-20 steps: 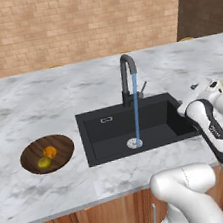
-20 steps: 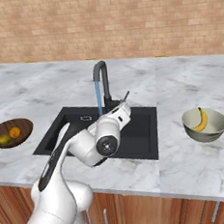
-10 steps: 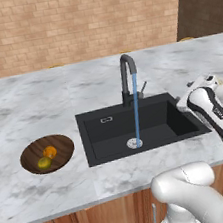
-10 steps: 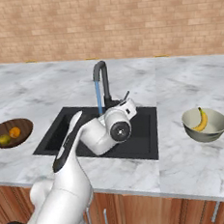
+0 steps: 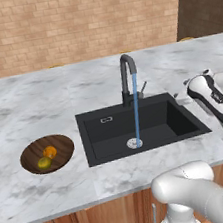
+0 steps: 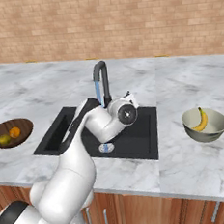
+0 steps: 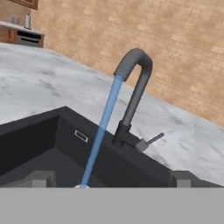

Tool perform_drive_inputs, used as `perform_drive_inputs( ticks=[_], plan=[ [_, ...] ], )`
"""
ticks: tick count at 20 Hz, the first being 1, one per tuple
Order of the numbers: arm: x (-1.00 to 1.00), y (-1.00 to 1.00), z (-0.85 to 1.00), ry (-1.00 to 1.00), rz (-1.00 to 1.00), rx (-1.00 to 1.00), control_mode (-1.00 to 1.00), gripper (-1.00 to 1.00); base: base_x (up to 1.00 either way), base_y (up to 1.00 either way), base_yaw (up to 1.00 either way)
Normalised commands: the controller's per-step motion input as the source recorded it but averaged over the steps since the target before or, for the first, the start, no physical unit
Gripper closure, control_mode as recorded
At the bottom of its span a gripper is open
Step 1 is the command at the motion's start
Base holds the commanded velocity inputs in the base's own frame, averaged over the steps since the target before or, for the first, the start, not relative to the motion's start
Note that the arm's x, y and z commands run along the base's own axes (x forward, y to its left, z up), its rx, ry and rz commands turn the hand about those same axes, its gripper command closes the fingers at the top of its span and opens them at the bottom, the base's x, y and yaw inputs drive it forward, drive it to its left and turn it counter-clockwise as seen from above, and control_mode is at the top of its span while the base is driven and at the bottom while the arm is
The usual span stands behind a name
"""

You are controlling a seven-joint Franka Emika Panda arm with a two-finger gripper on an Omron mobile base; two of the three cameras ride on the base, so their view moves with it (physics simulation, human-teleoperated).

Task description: Pick the oranges from the sink and place them in one bowl. Place the banana in the other bowl. Then turn off the sink faucet.

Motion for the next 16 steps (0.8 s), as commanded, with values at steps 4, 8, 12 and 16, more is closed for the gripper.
perform_drive_inputs(
  ticks=[4, 8, 12, 16],
  plan=[
    [0.23, 0.0, 0.0, 0.01, 0.0, 0.13, -1.0, -1.0, 0.0, 0.0, 0.0],
    [0.25, 0.01, -0.03, 0.0, 0.0, 0.12, -1.0, -1.0, 0.0, 0.0, 0.0],
    [0.22, 0.05, -0.04, 0.0, 0.0, 0.06, -1.0, -1.0, 0.0, 0.0, 0.0],
    [0.03, 0.0, 0.0, 0.0, 0.0, 0.0, -1.0, -1.0, 0.0, 0.0, 0.0]
  ],
)
